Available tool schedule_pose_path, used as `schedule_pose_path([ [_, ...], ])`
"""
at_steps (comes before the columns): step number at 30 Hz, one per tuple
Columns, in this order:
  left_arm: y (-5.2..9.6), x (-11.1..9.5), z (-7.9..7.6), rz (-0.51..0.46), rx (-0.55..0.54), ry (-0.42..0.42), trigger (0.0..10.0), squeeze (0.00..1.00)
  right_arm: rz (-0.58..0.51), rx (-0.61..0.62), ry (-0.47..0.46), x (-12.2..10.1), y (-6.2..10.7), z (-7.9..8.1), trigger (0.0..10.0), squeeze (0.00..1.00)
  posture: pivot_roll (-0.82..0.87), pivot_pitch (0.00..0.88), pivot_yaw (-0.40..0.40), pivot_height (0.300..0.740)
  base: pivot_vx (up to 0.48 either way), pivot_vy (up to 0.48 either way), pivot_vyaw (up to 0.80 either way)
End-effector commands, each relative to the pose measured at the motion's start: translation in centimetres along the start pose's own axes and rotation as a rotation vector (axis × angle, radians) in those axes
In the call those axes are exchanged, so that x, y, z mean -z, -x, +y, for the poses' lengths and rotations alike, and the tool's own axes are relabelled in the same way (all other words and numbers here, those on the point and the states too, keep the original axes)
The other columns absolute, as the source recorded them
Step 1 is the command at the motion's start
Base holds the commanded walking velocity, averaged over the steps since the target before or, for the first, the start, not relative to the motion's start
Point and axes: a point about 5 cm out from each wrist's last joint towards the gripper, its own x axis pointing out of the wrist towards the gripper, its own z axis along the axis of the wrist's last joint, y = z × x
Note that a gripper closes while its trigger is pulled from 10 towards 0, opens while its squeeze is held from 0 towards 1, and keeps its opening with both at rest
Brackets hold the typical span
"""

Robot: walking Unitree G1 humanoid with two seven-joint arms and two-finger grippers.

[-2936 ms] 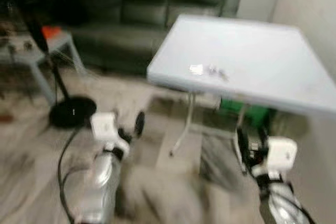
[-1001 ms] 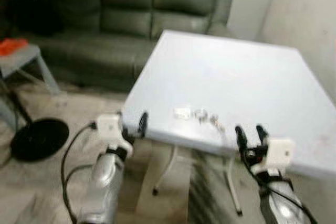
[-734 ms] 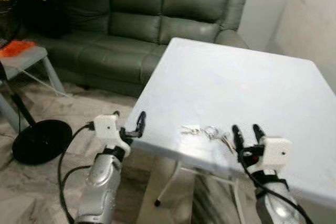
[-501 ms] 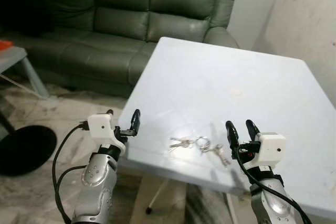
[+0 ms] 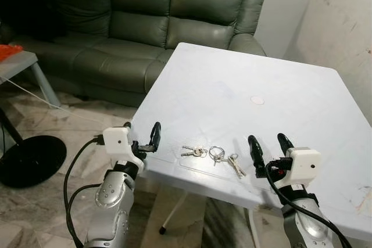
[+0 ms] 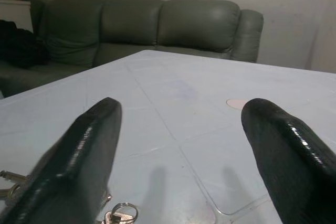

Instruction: Hang keys on a hook

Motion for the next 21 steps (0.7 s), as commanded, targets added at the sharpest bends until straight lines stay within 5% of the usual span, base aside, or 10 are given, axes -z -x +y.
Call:
schedule_pose_path([
  [1,-0.1,-0.5,-0.5,-0.023,0.02,-0.018,10.0,0.0,-0.021,-0.001,0.018,-0.6,-0.2,-0.3,10.0,1.0,-0.04,0.026,-0.087,0.74,0.0,0.0,0.0],
  [8,0.1,-0.3,-1.1,-0.014,0.079,-0.045,10.0,0.0,0.009,-0.012,0.042,-0.5,-0.4,-0.4,10.0,1.0,-0.04,0.029,-0.089,0.74,0.0,0.0,0.0],
  [9,0.1,-0.3,-1.3,-0.01,0.094,-0.041,10.0,0.0,0.013,-0.018,0.041,-0.4,-0.5,-0.4,10.0,0.06,-0.04,0.028,-0.088,0.74,0.0,0.0,0.0],
  [10,0.2,-0.2,-1.6,-0.004,0.114,-0.042,10.0,0.0,0.017,-0.029,0.035,-0.4,-0.6,-0.3,10.0,0.0,-0.04,0.028,-0.088,0.74,0.0,0.0,0.0],
  [21,1.3,1.1,-3.9,0.065,0.31,-0.097,10.0,0.0,0.054,-0.188,0.091,-0.8,-1.9,-1.0,10.0,0.0,-0.03,0.018,-0.084,0.74,0.0,0.0,0.0],
])
